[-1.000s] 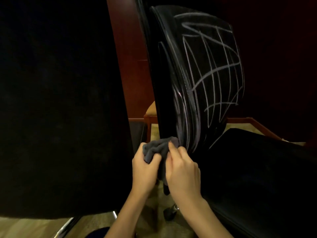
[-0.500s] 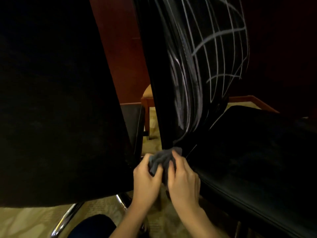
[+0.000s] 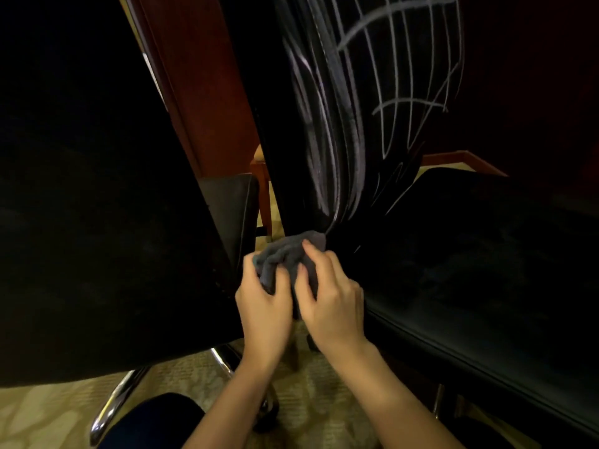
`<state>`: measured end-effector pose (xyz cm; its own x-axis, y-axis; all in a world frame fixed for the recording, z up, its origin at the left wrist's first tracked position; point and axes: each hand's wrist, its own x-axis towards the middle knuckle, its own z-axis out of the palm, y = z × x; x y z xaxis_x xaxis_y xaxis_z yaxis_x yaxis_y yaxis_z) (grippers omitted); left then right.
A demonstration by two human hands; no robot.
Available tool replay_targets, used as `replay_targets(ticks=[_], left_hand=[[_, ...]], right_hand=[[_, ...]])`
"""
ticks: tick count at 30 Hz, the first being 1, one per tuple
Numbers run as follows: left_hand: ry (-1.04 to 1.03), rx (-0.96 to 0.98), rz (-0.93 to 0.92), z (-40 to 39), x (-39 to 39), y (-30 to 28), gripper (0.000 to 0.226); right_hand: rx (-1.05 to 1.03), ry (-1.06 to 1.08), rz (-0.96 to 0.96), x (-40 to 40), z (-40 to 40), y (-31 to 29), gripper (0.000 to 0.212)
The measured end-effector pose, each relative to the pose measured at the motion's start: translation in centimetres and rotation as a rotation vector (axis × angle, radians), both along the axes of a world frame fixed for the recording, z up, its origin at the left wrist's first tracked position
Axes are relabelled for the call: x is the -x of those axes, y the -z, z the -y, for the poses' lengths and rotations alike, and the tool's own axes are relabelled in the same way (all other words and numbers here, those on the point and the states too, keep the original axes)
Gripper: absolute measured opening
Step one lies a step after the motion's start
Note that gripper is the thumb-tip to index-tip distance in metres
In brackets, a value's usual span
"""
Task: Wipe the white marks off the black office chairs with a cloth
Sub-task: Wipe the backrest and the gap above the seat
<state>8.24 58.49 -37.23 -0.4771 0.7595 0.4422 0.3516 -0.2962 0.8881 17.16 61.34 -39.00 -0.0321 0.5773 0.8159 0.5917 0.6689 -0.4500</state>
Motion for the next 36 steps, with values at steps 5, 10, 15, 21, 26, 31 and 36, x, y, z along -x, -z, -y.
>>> replay_targets(ticks=[5, 10, 15, 21, 26, 31, 36], left_hand=[[-0.016, 0.397, -0.234, 1.4, 1.0, 5.9, 0.024], [0.013, 0.13, -0.195, 1.9, 0.6, 3.9, 0.014], [-0.011, -0.051, -0.089, 0.8, 0.2, 1.2, 0.012], [0.109, 0.071, -0.138, 0.8, 0.3, 2.4, 0.019], [0.158, 0.122, -0.075, 0.0, 1.4, 2.5, 0.017], [0.185, 0.058, -0.026, 0.0, 1.6, 1.7, 0.01], [0.156, 0.027, -0.062, 0.1, 1.5, 1.7, 0.013]], right_hand=[[0.462, 0.117, 0.306, -0.7, 2.3, 5.0, 0.035], [0.317, 0.088, 0.136, -1.8, 3.8, 2.8, 0.037], [0.061, 0.066, 0.084, -1.3, 1.4, -1.3, 0.033], [0.189, 0.204, 0.29, -1.3, 0.7, 1.2, 0.038], [0.467, 0.215, 0.404, -0.7, 1.3, -0.1, 0.039], [0.217, 0.044, 0.219, -1.5, 1.3, -1.5, 0.034], [0.086, 0.149, 0.192, -1.5, 0.0, 0.6, 0.031]])
